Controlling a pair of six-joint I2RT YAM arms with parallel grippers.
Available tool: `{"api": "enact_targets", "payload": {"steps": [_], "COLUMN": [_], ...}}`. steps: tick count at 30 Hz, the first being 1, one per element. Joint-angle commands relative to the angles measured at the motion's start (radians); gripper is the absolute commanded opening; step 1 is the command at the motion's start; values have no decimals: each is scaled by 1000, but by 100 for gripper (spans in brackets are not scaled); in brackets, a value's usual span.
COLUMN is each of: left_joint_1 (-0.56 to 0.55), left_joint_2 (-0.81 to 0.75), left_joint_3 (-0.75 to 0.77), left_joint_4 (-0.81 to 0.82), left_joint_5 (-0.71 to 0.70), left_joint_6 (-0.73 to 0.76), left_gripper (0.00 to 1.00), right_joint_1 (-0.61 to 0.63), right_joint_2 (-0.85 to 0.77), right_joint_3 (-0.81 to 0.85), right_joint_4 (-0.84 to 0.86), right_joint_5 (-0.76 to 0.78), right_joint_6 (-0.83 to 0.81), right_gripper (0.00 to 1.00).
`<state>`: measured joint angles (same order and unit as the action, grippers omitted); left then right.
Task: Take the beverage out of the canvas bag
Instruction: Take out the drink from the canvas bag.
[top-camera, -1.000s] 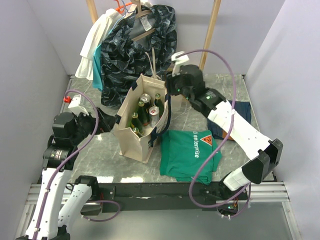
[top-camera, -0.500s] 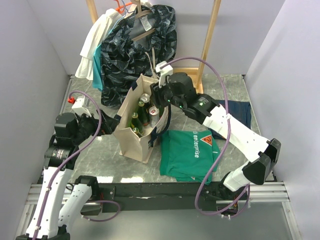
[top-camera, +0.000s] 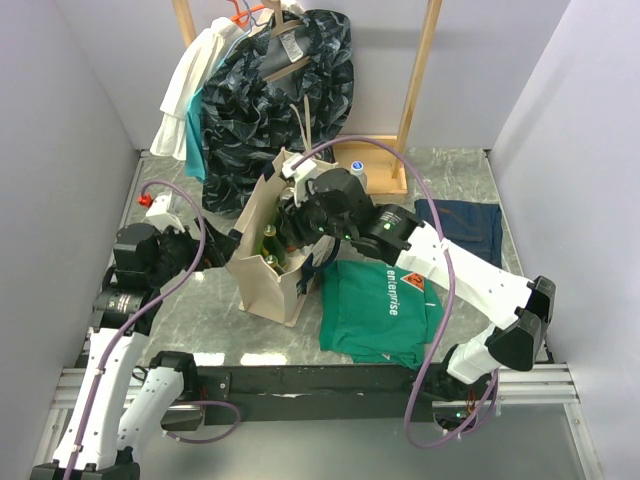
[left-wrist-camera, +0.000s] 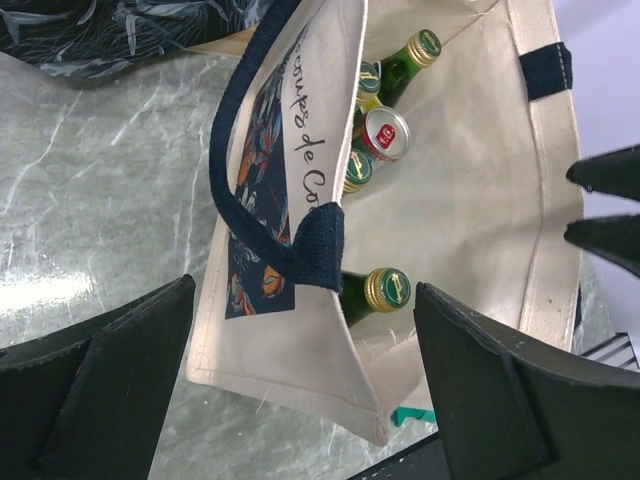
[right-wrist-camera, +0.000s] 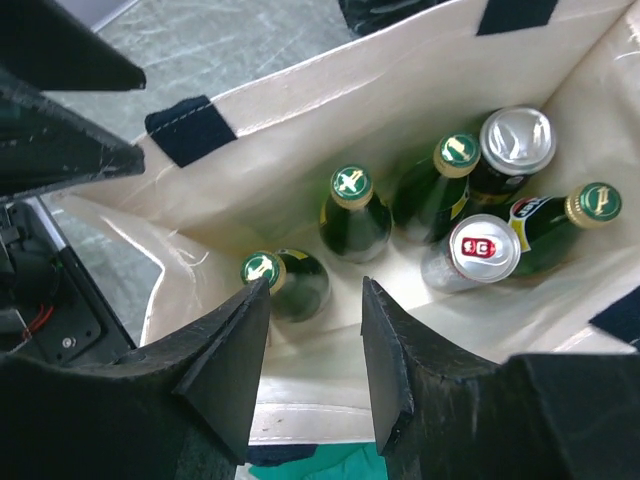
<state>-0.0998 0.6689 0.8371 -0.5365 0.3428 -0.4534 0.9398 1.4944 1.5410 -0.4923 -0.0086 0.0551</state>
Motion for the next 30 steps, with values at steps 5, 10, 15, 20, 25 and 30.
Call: {"api": "enact_targets", "payload": {"steps": [5,10,15,20,25,30], "left_joint_1": [-5,-3,-5,-3,-5,-3], "left_joint_2": [31,17,21,-9,17,55], "left_joint_3": [17,-1,3,-12,14,30], "left_joint_4": [26,32,27,49,72,53], "left_joint_5": [-24,-39,-37,-16,45,74], "left_joint_6": [-19,-30,-27,-41,-50,-44], "left_gripper": [96,96,96,96,96,97], "right_joint_1": [27,63,88,119,151,188], "right_joint_2": [6,23,26,29,9,3], "right_joint_3": [-4,10,13,37,11,-2], "right_joint_4": [1,-25,-48,-98,-101,-114], "right_joint_5": [-13,-13,1,25,30,12], "right_joint_6": [5,6,6,12,23,32], "right_gripper": [49,48,48,48,47,46]}}
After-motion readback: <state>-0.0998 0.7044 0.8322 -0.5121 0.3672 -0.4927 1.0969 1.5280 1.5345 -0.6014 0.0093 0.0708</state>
